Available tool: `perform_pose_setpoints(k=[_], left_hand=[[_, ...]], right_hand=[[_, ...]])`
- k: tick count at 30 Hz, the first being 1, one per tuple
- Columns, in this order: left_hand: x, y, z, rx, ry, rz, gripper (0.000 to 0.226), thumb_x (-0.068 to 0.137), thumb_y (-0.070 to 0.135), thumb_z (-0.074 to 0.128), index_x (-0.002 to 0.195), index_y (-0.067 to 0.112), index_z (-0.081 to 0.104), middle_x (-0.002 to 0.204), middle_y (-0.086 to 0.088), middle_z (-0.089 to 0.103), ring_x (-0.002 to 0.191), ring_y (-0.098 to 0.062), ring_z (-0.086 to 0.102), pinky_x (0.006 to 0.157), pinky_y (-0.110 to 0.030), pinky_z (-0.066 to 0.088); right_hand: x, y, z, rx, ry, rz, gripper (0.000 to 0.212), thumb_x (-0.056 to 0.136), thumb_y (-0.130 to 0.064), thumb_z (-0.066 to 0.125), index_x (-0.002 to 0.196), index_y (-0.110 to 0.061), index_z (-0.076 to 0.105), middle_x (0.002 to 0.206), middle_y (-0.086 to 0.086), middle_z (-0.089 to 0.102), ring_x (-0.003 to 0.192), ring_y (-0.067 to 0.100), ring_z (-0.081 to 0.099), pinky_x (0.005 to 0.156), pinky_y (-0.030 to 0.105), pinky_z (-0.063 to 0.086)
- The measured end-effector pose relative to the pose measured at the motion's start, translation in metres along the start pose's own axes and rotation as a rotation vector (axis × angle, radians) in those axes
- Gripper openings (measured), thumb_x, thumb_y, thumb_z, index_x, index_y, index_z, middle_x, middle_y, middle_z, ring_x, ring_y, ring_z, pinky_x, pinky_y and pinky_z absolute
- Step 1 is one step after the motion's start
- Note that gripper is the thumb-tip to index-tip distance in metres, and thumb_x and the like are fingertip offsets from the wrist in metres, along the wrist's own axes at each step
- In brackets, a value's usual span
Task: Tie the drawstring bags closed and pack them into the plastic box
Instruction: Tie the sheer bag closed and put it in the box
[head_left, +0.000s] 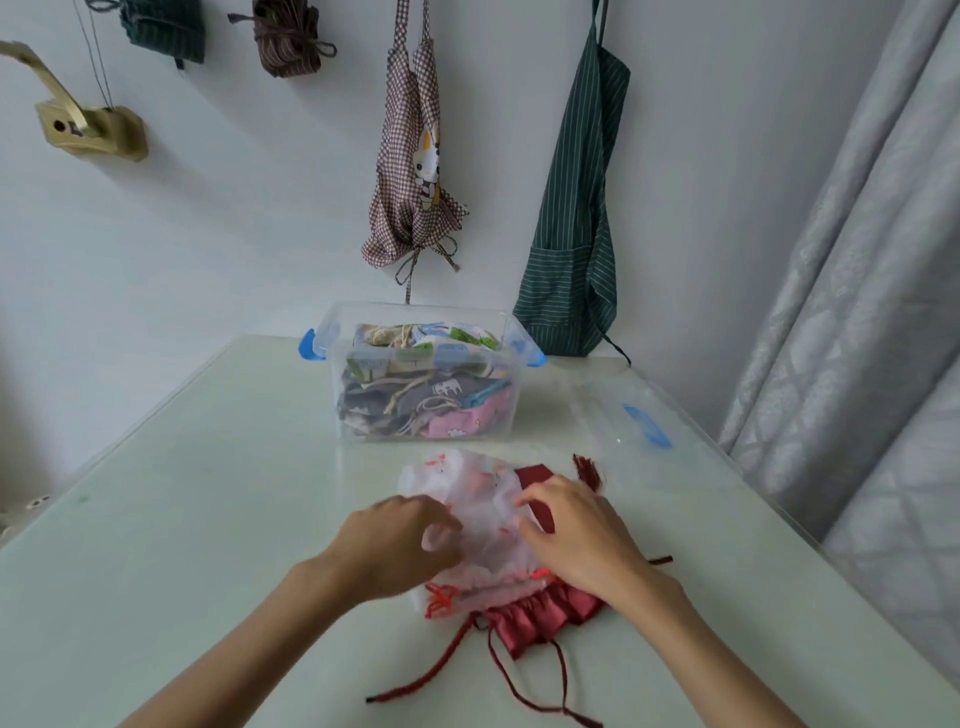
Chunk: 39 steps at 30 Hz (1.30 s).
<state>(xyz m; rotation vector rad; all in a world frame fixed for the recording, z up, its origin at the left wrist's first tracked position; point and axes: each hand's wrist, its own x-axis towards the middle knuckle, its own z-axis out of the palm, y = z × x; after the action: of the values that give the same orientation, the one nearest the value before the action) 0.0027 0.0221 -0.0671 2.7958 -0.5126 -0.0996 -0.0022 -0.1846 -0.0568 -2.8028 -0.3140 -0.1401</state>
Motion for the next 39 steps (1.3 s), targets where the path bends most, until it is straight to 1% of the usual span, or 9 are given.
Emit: perform_pose_setpoints(k=[3, 6, 8, 13, 17, 21, 25, 29, 39], left_hand=[[-0.004, -0.010, 0.022, 0.030, -0.126, 0.045, 0.049, 0.093, 0.061, 0.025, 0.140, 0.047, 0.034, 0.154, 0.020, 0.022, 0.144, -0.007, 0.018, 0.116, -0.032, 0.022], [0.003, -0.020, 0.029, 0.019, -0.160, 0.063, 0.111, 0.050, 0.090, -0.019, 0.144, 0.047, 0.023, 0.157, 0.018, 0.012, 0.147, -0.009, 0.006, 0.119, -0.032, 0.010], [0.014, -0.025, 0.033, 0.009, -0.146, 0.055, 0.124, 0.038, 0.091, -0.025, 0.145, 0.047, 0.021, 0.158, 0.017, 0.010, 0.147, -0.011, 0.002, 0.120, -0.033, 0.008], [0.046, -0.022, 0.025, 0.041, -0.033, 0.005, 0.044, 0.097, 0.049, 0.034, 0.141, 0.043, 0.034, 0.155, 0.014, 0.023, 0.147, -0.016, 0.009, 0.119, -0.037, 0.011], [0.045, -0.018, 0.022, -0.066, 0.250, -0.076, 0.036, 0.097, 0.041, 0.043, 0.131, 0.036, 0.052, 0.145, 0.009, 0.044, 0.137, -0.018, 0.032, 0.109, -0.033, 0.028], [0.006, -0.009, 0.016, -0.356, 0.509, -0.245, 0.036, 0.097, 0.045, 0.036, 0.110, 0.030, 0.066, 0.114, 0.006, 0.066, 0.108, -0.018, 0.058, 0.081, -0.031, 0.045], [-0.026, 0.005, 0.024, -0.320, 0.446, -0.264, 0.034, 0.089, 0.060, 0.044, 0.098, 0.036, 0.066, 0.097, 0.018, 0.066, 0.092, -0.007, 0.061, 0.071, -0.027, 0.042], [-0.033, 0.006, 0.040, -0.181, 0.401, -0.282, 0.039, 0.082, 0.064, 0.055, 0.111, 0.039, 0.063, 0.107, 0.018, 0.064, 0.100, -0.008, 0.060, 0.073, -0.027, 0.046], [-0.044, -0.001, 0.038, -0.271, 0.553, -0.286, 0.016, 0.088, 0.047, 0.057, 0.087, 0.036, 0.069, 0.084, 0.017, 0.066, 0.084, -0.008, 0.063, 0.063, -0.026, 0.039]], right_hand=[[-0.019, 0.010, 0.018, -0.066, -0.127, 0.054, 0.040, 0.097, -0.038, 0.035, 0.136, -0.034, 0.044, 0.139, -0.006, 0.047, 0.129, 0.016, 0.040, 0.111, 0.035, 0.026], [-0.021, 0.017, 0.033, -0.083, -0.141, 0.066, 0.044, 0.099, -0.039, 0.028, 0.142, -0.041, 0.032, 0.149, -0.013, 0.033, 0.140, 0.010, 0.025, 0.118, 0.040, 0.007], [-0.014, 0.019, 0.037, -0.120, -0.105, 0.073, 0.044, 0.099, -0.040, 0.027, 0.144, -0.041, 0.029, 0.151, -0.012, 0.030, 0.141, 0.011, 0.021, 0.118, 0.041, 0.003], [0.010, 0.015, 0.043, -0.156, -0.011, 0.109, 0.042, 0.101, -0.040, 0.026, 0.143, -0.040, 0.031, 0.149, -0.007, 0.034, 0.141, 0.015, 0.021, 0.118, 0.043, 0.005], [0.012, 0.017, 0.045, -0.124, 0.134, 0.075, 0.039, 0.100, -0.036, 0.029, 0.135, -0.037, 0.045, 0.140, -0.008, 0.046, 0.133, 0.014, 0.035, 0.115, 0.037, 0.014], [-0.009, 0.018, 0.037, 0.042, 0.262, 0.066, 0.055, 0.090, -0.040, 0.018, 0.129, -0.025, 0.054, 0.130, -0.007, 0.057, 0.122, 0.018, 0.048, 0.106, 0.030, 0.028], [-0.027, 0.013, 0.042, -0.018, 0.127, 0.069, 0.053, 0.090, -0.037, 0.020, 0.132, -0.028, 0.050, 0.135, -0.011, 0.051, 0.132, 0.014, 0.037, 0.112, 0.031, 0.018], [-0.033, 0.010, 0.048, -0.034, 0.240, 0.072, 0.029, 0.092, -0.025, 0.051, 0.119, -0.027, 0.061, 0.117, -0.005, 0.060, 0.122, 0.019, 0.047, 0.114, 0.037, 0.020], [-0.036, 0.019, 0.055, 0.097, 0.416, 0.120, 0.006, 0.078, -0.028, 0.073, 0.076, -0.022, 0.072, 0.091, -0.002, 0.067, 0.093, 0.021, 0.057, 0.087, 0.035, 0.040]])
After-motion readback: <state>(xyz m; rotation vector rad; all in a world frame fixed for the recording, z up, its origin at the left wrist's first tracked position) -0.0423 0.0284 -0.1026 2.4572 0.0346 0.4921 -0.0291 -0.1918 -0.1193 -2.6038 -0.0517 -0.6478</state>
